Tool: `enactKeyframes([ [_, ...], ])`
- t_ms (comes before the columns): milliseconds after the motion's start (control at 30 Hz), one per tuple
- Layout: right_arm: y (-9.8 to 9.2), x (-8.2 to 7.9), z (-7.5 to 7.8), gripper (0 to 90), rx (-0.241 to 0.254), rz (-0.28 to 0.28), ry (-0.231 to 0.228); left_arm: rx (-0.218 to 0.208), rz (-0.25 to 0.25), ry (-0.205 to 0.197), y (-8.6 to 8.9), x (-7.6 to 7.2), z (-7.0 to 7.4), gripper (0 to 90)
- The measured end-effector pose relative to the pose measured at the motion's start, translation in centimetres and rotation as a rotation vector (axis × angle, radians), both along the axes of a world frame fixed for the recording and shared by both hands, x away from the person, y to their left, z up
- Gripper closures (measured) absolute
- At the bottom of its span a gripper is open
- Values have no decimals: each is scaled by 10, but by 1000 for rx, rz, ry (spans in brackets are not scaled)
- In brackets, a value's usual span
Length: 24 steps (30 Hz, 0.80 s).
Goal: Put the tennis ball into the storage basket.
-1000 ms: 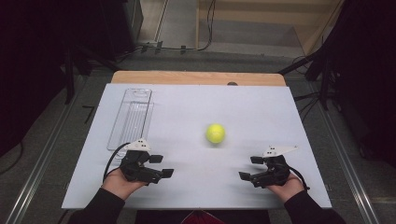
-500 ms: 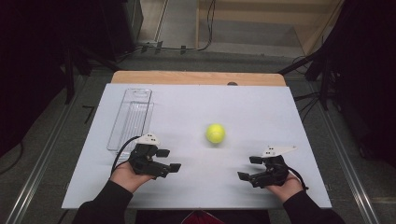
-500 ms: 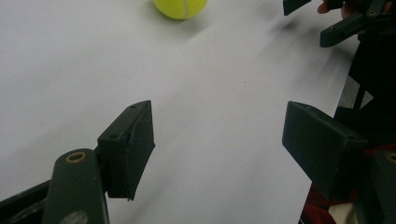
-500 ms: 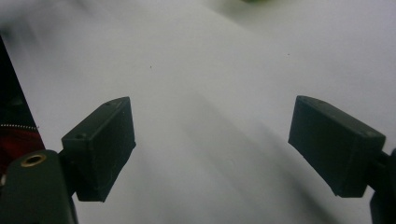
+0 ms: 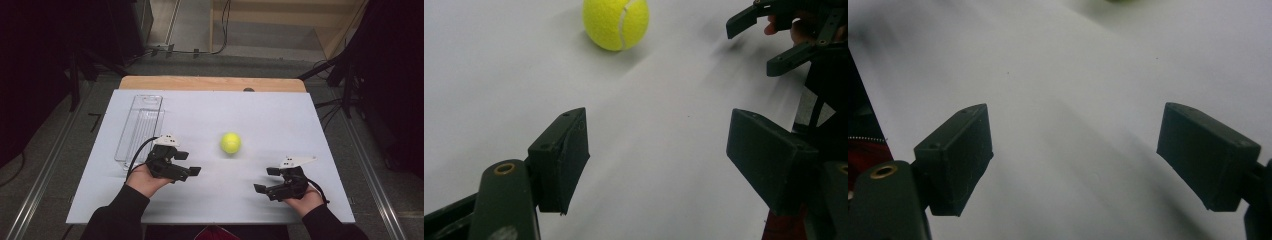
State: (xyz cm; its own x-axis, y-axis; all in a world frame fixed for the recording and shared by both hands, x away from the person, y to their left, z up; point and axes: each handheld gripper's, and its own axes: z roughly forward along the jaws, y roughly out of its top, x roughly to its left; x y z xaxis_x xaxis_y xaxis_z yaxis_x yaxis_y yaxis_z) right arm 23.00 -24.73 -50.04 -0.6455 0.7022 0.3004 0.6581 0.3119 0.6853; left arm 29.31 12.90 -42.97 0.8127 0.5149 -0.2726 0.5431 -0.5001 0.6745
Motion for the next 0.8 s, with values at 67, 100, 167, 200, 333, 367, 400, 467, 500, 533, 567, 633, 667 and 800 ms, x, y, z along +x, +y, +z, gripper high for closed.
enactKeyframes([
  [67, 0, 0, 0, 127, -2, -5, 1, 8, -8, -5, -3, 3, 1, 256],
  [100, -1, 0, 0, 127, -3, -8, 0, 7, -8, -8, -3, 4, 1, 256],
  [167, -1, 0, 0, 127, -4, -15, 3, 10, -6, -10, -5, 6, 2, 256],
  [200, -2, 0, 0, 127, -7, -18, 2, 10, -6, -10, -5, 6, 2, 257],
  [333, -2, 0, 0, 127, -7, -22, 0, 0, -8, -24, -9, 10, 5, 257],
  [367, -3, 0, 0, 127, -7, -23, -2, 0, -16, -27, -13, 13, 7, 256],
  [400, -3, 0, 0, 127, -7, -22, -2, -1, -17, -28, -15, 14, 7, 256],
  [467, -4, 0, 1, 127, 2, -21, -2, 4, -30, -30, -19, 16, 8, 255],
  [500, -4, 0, 1, 127, 9, -19, -5, 9, -30, -30, -21, 17, 9, 249],
  [533, -4, 0, 2, 127, 15, -23, -5, 14, -35, -28, -23, 18, 9, 228],
  [567, -4, -1, 2, 127, 14, -20, -7, 14, -35, -28, -23, 18, 9, 226],
  [633, -4, -1, 1, 127, 7, -21, -5, 24, -40, -28, -26, 20, 10, 210],
  [667, -4, -1, 1, 127, 7, -23, -2, 29, -42, -26, -31, 23, 9, 157],
  [800, -5, -1, 2, 127, 21, -21, -6, 56, -62, -11, -39, 27, 5, 0],
])
